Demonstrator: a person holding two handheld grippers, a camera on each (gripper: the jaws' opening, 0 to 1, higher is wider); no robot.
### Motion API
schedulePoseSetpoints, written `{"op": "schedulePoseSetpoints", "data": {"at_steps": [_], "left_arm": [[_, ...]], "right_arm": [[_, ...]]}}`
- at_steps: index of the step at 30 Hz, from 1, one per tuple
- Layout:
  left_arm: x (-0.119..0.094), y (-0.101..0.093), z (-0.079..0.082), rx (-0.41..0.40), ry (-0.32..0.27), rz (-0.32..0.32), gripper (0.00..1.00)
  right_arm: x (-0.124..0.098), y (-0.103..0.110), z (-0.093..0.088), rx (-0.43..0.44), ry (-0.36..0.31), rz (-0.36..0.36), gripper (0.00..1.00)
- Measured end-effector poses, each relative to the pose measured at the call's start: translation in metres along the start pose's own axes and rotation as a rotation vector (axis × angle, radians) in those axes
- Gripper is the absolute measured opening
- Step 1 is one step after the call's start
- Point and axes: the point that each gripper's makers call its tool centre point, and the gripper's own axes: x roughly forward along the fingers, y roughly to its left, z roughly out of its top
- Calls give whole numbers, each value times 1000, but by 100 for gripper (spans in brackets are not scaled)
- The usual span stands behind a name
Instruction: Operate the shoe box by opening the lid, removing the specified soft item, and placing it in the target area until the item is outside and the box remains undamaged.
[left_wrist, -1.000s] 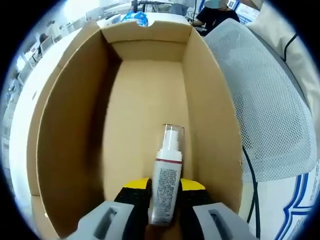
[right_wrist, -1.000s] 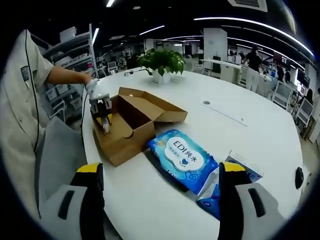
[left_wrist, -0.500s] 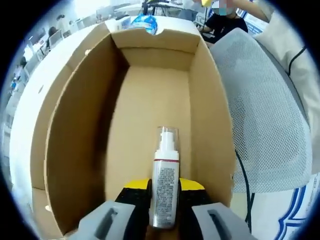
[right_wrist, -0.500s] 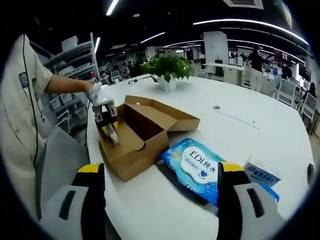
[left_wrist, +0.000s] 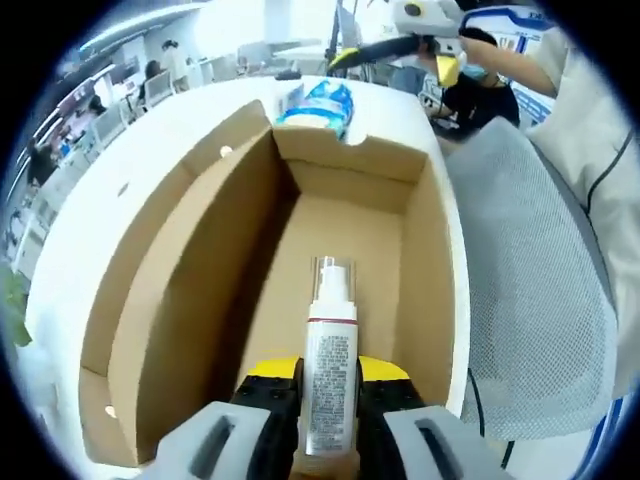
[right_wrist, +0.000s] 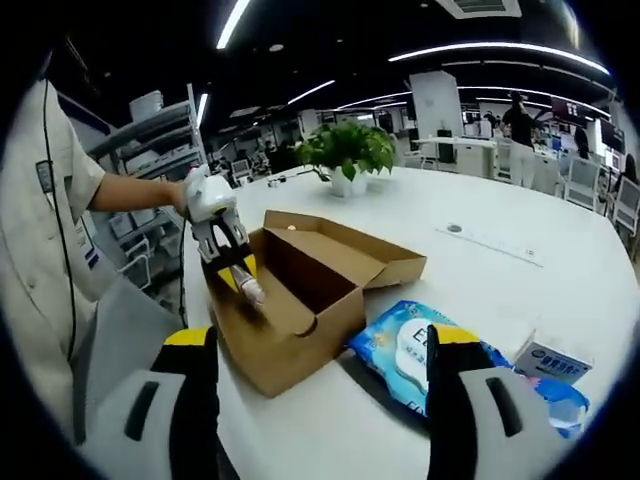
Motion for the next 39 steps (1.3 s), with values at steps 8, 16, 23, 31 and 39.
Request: {"op": "schedulePoseSetpoints", "data": {"at_steps": [8, 16, 23, 31, 39], "left_arm": [[-7, 0, 33, -47, -146, 42, 19], [-20, -2, 74, -98, -311, 72, 19], [-27, -6, 101, -126, -425, 78, 20], [-29, -21, 129, -183, -546, 45, 20], [-27, -33, 146, -206, -612, 1, 20]], "right_arm": [[14, 9, 13, 10, -54, 26, 73], [26, 14, 24, 26, -98, 46, 65], [35, 23, 32, 43, -135, 72, 56], [42, 28, 41, 75, -177, 88, 44], [46, 37, 49, 99, -203, 121, 34]]}}
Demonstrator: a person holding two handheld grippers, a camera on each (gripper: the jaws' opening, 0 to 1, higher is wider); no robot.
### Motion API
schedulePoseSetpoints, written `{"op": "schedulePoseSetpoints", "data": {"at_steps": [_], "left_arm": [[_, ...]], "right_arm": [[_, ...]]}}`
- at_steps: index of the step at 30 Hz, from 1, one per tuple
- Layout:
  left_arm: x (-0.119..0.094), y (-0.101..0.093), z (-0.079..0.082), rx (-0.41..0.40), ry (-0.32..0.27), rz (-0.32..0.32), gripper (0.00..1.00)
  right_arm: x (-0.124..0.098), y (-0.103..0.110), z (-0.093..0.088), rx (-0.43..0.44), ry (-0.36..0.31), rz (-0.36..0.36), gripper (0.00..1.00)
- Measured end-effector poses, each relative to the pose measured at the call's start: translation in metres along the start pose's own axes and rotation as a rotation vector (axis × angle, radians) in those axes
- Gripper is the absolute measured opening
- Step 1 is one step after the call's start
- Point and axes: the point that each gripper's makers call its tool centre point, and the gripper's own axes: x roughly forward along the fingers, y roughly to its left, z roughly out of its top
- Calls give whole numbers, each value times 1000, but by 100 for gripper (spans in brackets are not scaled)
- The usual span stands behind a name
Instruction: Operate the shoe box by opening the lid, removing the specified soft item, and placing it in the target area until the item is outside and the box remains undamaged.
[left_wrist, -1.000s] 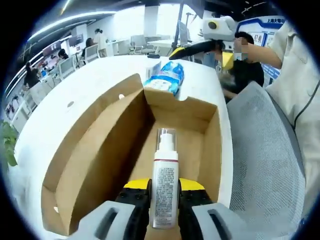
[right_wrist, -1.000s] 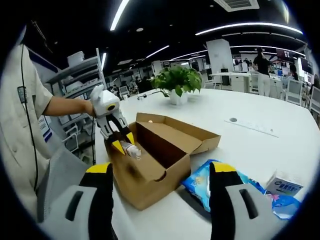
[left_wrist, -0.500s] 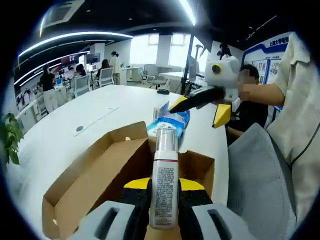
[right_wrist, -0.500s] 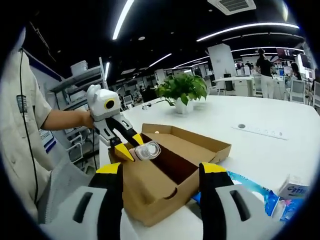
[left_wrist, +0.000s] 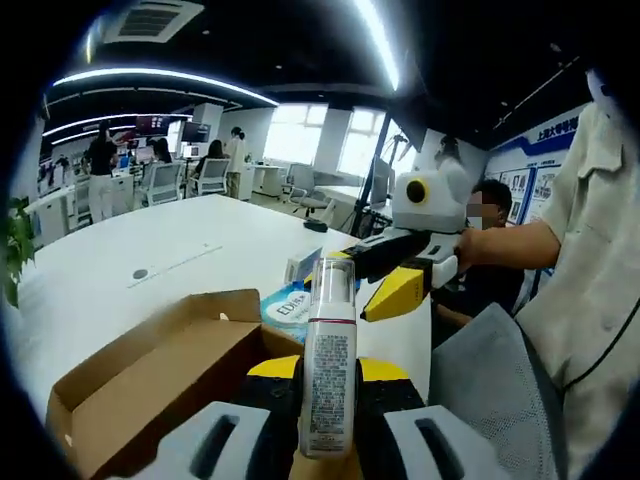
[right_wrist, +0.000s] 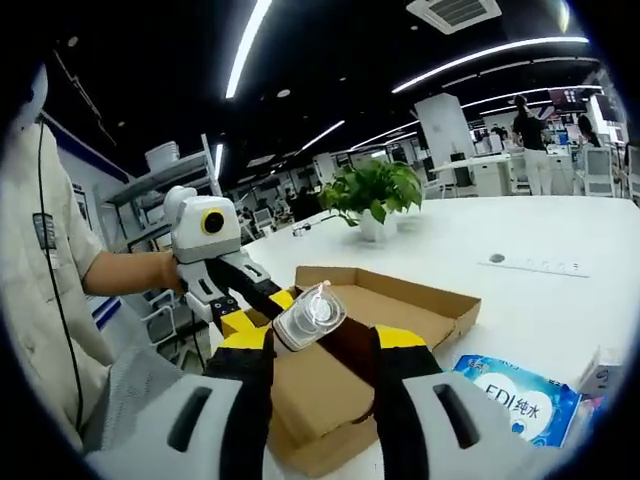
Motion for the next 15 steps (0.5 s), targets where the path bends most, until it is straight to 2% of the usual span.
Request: {"op": "schedulePoseSetpoints", "data": {"at_steps": [7, 10, 15], "left_arm": [[4, -10, 2, -30, -26, -42, 20], [4, -14, 3, -98, -44, -84, 20], [4, -15, 2, -119, -51, -106, 20]], "right_arm": [[2, 8, 6, 56, -32, 37, 28], [1, 9, 9, 90, -44, 41, 27], [1, 11, 11, 147, -54, 53, 25]]}}
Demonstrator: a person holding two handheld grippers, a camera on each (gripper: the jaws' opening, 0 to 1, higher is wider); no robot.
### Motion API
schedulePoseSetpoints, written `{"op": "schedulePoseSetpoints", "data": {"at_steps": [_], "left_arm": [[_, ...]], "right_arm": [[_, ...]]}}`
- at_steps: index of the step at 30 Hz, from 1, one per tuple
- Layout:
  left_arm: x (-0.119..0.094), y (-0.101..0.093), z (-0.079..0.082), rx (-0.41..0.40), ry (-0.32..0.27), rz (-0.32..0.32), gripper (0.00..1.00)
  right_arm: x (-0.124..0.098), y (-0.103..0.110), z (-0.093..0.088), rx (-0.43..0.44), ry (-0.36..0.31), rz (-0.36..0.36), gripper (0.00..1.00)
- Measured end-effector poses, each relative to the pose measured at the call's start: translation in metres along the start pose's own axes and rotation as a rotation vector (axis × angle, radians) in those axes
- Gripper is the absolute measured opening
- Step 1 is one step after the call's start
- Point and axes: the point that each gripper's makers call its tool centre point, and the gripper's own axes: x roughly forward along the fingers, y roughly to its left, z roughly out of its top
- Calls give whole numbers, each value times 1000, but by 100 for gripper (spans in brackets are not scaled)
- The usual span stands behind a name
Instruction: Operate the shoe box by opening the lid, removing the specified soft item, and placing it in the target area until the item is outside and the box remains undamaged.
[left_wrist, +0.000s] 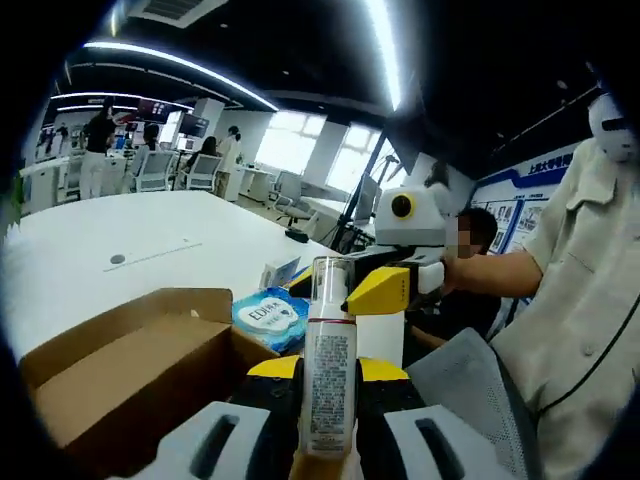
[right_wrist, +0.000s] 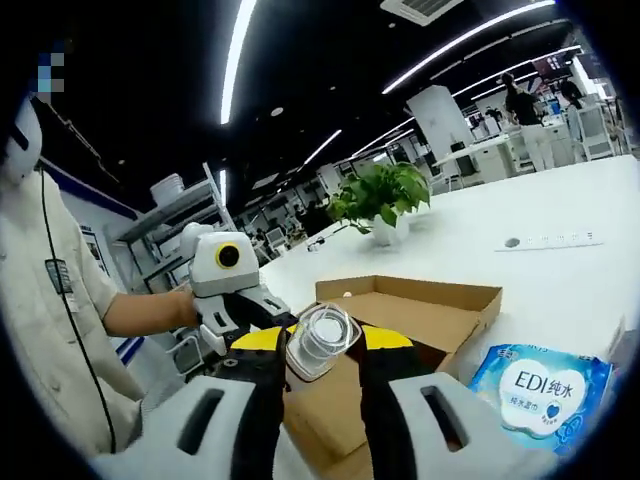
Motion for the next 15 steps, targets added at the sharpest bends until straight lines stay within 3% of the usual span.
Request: {"op": "schedulePoseSetpoints", "data": {"at_steps": [7, 15], "left_arm": [[0, -6, -3, -48, 13, -67, 20], [5, -2, -4, 32, 35, -26, 20]], "right_arm": [[1, 8, 3, 20, -4, 35, 23], [1, 9, 2, -25, 7, 22, 21]]}}
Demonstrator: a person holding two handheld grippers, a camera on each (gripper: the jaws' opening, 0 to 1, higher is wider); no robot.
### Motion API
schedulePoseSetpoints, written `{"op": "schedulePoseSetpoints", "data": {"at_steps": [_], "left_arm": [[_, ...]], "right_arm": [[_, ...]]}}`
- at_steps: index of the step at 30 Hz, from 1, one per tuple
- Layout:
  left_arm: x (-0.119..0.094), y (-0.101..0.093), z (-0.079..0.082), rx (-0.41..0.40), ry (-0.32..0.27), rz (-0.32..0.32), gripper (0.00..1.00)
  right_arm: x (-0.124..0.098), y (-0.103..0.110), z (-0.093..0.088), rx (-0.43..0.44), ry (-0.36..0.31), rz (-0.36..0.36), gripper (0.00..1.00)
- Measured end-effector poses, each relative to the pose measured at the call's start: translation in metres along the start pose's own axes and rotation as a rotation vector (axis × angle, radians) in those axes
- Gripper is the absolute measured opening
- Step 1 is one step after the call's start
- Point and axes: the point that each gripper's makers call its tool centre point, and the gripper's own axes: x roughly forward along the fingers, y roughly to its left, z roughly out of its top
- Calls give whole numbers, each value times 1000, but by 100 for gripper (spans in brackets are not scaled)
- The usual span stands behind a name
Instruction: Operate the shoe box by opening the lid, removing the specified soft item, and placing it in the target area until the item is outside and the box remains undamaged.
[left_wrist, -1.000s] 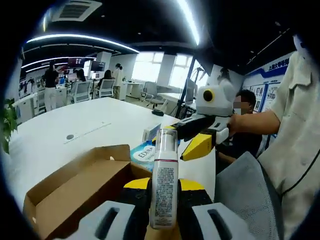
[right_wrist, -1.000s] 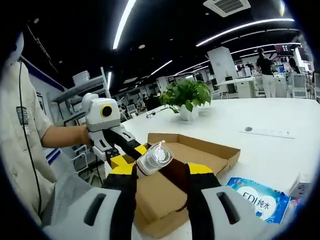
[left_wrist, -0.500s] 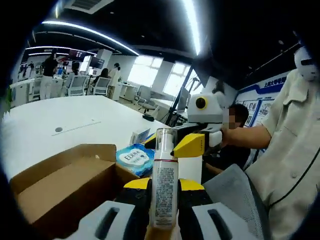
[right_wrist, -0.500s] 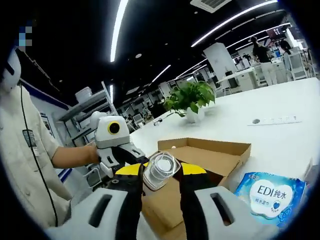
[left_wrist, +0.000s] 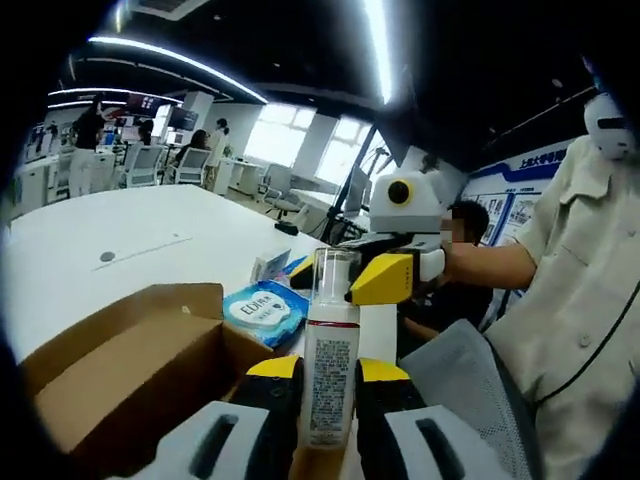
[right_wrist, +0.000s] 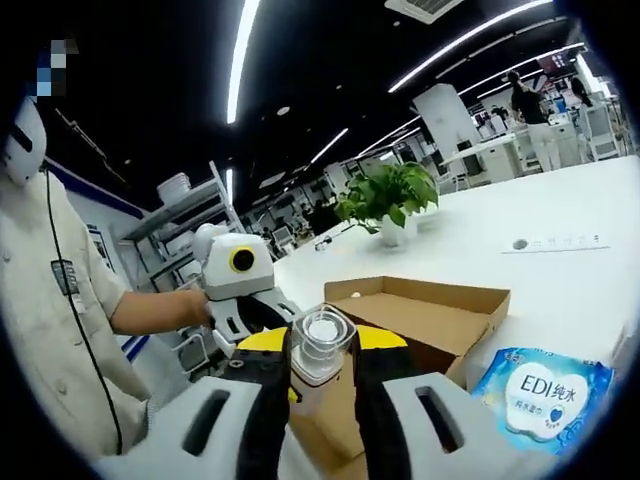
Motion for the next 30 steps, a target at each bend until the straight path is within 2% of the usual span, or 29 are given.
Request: {"op": "schedulePoseSetpoints", "data": {"at_steps": [3, 7, 11, 14, 24, 30], "left_arm": [[2, 6, -3, 44, 36, 46, 21], [3, 5, -6, 94, 71, 70, 21], [1, 7, -5, 137, 85, 95, 32], [-2, 9, -7, 164, 109, 114, 33], [-16, 17, -8, 186, 120, 171, 44], [-31, 24, -9, 165, 101, 221, 51]], "right_arm": [[1, -1, -2, -40, 14, -14, 20], [1, -2, -4, -86, 31, -26, 20], [-1, -6, 1, -108, 33, -38, 20], [-3, -9, 5, -123, 31, -45, 20], [-13, -19, 21, -170, 28, -63, 20], [-23, -31, 31, -209, 28, -81, 20]]}}
